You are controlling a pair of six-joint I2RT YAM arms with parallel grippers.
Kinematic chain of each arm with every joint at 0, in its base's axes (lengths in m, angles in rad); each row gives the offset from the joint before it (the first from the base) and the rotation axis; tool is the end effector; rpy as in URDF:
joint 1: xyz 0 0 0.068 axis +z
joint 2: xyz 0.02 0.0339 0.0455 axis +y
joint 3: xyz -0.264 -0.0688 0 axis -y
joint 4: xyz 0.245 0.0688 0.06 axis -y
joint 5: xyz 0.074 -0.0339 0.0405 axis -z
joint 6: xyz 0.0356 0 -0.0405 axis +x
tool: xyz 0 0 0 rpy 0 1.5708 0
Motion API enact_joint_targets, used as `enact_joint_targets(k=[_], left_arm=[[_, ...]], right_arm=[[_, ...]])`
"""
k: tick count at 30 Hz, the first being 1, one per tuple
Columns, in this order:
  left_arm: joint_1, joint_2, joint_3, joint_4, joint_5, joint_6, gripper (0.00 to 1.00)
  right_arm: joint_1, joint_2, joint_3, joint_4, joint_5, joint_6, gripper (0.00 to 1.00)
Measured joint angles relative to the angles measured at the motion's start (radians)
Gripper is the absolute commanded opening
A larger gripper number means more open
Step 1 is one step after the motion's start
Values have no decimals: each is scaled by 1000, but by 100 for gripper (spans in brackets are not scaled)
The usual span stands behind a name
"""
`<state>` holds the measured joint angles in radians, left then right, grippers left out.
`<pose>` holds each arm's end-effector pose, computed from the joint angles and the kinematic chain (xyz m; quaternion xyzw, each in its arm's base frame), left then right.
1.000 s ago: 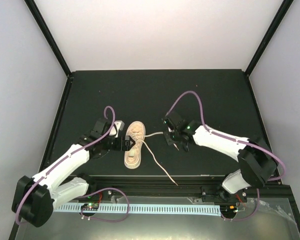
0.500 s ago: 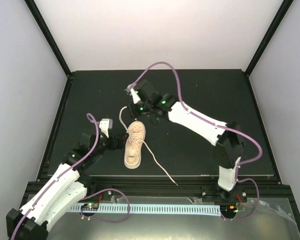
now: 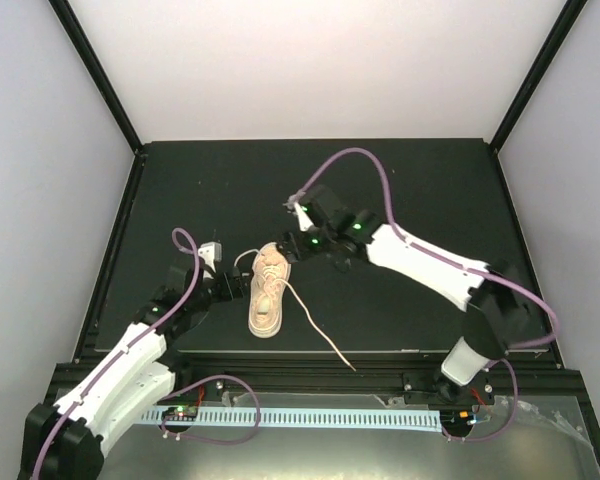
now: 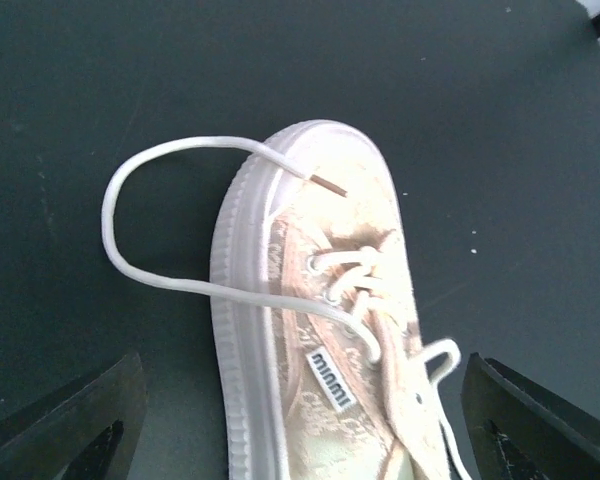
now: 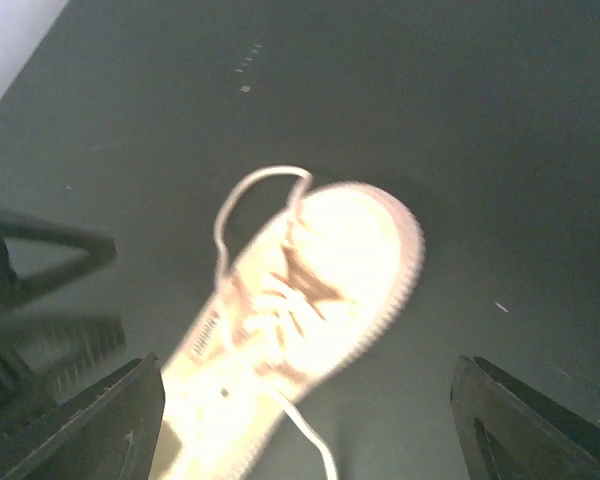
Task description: Tie the shoes
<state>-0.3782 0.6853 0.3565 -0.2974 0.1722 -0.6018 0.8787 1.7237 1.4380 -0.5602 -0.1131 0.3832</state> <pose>0.1420 -0.0630 0.1943 -0.0601 0.8861 -0.2809 0.3639 0.2424 0.2988 0.2811 -0.2484 0.9001 0.2515 0.2547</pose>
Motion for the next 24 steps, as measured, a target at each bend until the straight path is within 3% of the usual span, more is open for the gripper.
enact_joint_targets(k=[3, 6, 13, 20, 24], left_arm=[[38, 65, 0, 36, 24, -19, 86], [77, 122, 0, 62, 54, -22, 85], [150, 136, 34, 46, 87, 2, 85], [167, 63, 47, 10, 83, 54, 94], [168, 61, 47, -4, 82, 76, 96]], right_arm=[[-28, -146, -150, 16, 18, -11, 77], [-27, -163, -190, 4, 27, -20, 72], [-26, 34, -54, 3, -1, -36, 51], [-19, 218, 128, 21, -52, -44, 51], [-8, 293, 180, 12, -68, -45, 42]])
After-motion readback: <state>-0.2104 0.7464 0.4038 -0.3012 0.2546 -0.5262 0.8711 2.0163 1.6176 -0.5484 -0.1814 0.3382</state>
